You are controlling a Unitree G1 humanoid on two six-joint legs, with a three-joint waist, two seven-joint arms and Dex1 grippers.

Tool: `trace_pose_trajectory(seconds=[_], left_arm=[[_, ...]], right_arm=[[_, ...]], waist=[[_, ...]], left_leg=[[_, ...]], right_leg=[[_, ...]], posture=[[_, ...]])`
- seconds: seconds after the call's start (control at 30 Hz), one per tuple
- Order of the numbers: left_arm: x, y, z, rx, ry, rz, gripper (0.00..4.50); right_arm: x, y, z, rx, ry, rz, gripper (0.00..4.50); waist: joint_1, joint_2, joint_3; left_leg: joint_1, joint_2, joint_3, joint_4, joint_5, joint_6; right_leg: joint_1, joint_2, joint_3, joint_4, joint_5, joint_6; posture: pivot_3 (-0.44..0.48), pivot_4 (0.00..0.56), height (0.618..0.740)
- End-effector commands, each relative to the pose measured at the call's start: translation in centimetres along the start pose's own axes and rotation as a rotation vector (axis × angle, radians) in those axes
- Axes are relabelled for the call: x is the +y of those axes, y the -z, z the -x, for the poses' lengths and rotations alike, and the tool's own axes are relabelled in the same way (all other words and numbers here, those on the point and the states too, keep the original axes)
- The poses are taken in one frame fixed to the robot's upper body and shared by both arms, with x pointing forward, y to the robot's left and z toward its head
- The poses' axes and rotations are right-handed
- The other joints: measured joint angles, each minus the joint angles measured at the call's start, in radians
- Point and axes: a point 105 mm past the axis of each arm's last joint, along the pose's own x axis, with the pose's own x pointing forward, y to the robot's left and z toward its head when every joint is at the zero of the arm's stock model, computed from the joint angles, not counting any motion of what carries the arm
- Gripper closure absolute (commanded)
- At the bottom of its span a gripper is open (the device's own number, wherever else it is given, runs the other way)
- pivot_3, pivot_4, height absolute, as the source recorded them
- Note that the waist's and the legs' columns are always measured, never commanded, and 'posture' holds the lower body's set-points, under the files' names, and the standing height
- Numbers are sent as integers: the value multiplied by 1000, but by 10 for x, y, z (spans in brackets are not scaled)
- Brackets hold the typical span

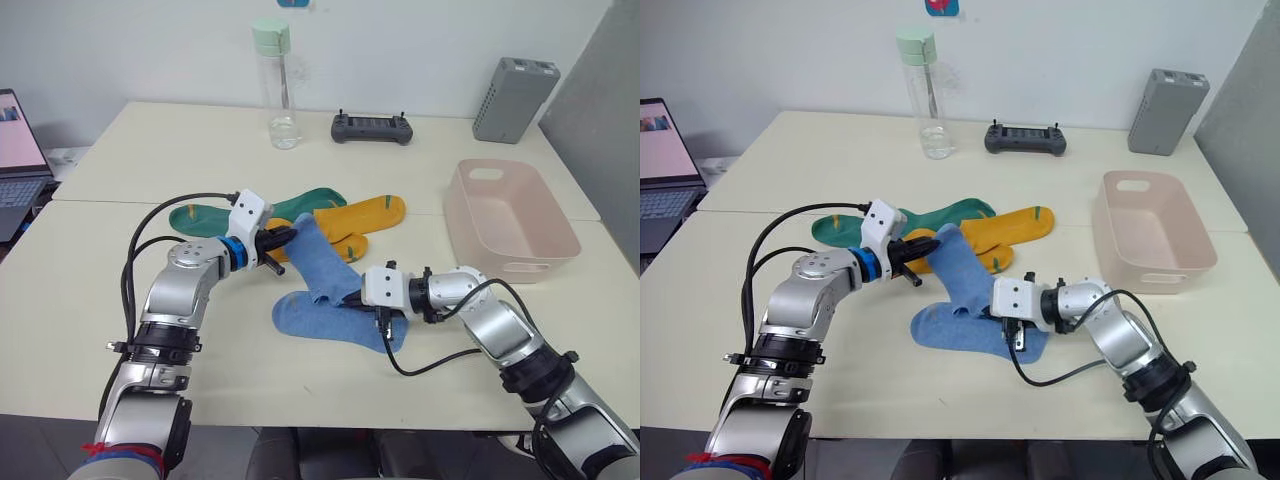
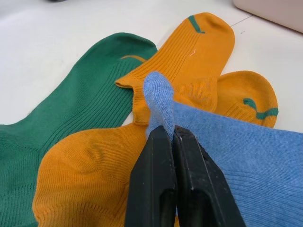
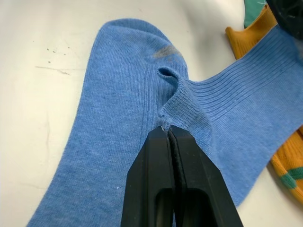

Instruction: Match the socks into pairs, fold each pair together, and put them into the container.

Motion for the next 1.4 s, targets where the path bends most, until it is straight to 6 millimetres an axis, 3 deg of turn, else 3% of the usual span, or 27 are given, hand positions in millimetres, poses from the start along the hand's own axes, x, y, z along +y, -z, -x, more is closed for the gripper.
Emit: trace_pose_trajectory(seconds=[0.03, 0.17, 0.33, 0.57, 0.87, 1.0, 1.07, 1.17, 1.37, 1.4], left_arm=[[2, -14, 16, -57, -11, 1, 4500], [-3, -12, 41, -96, -18, 139, 4500], [-41, -1, 57, -101, -17, 302, 4500], [-73, 16, 61, -95, -86, 408, 4500], [-78, 33, 71, -28, -97, 406, 4500], [-84, 36, 72, -32, -84, 459, 3583], [-83, 34, 74, -47, -80, 473, 2922], [-69, 33, 81, -54, -102, 462, 1943], [-34, 26, 95, -65, -78, 409, 8], [-24, 26, 94, -59, -101, 386, 0]], right_arm=[[-6, -11, 20, -21, 32, 67, 4453], [-8, -1, 50, 53, 42, 158, 4453], [-9, 2, 74, 51, 70, 179, 4453], [6, 14, 69, 46, 35, 131, 4453], [8, 22, 71, 62, 44, 117, 4453], [4, 21, 73, 64, 61, 123, 4500], [5, 22, 74, 61, 73, 98, 4500], [9, 26, 79, 62, 75, 34, 3825], [7, 22, 97, 36, 152, -151, 1722], [-1, 21, 99, 5, 223, -234, 1354]], waist=[[0, 0, 0], [-1, 0, 0], [-3, 0, 0], [-5, 0, 0], [-6, 0, 0], [-6, 0, 0], [-6, 0, 0], [-6, 0, 0], [-6, 0, 0], [-6, 0, 0]], left_leg=[[0, 0, 0, 0, 0, 0], [0, 0, 1, -1, 0, 0], [0, 0, 0, -2, 0, 0], [4, 0, -1, 4, 0, 0], [5, 0, 1, 7, 0, 0], [5, 0, 2, 6, 0, 0], [5, 0, 2, 6, 0, 0], [5, 0, 2, 6, 0, 0], [5, 0, 2, 6, 0, 0], [5, 0, 2, 6, 0, 0]], right_leg=[[0, 0, 0, 0, 0, 0], [0, -1, 0, -1, 0, 0], [0, -1, 0, -1, 0, 0], [6, -1, 1, -1, -1, 6], [6, -1, 5, -1, -2, 3], [6, -1, 5, -2, -3, 1], [6, -1, 4, -2, -3, 1], [6, -1, 5, -2, -4, 0], [4, -1, 5, -2, -4, 0], [1, -1, 5, -2, -4, 0]], posture=[[0, 150, 740], [0, 150, 740], [0, 150, 740], [0, 150, 740], [0, 150, 740], [0, 150, 740], [0, 150, 740], [0, 150, 740], [0, 150, 740], [0, 150, 740]])
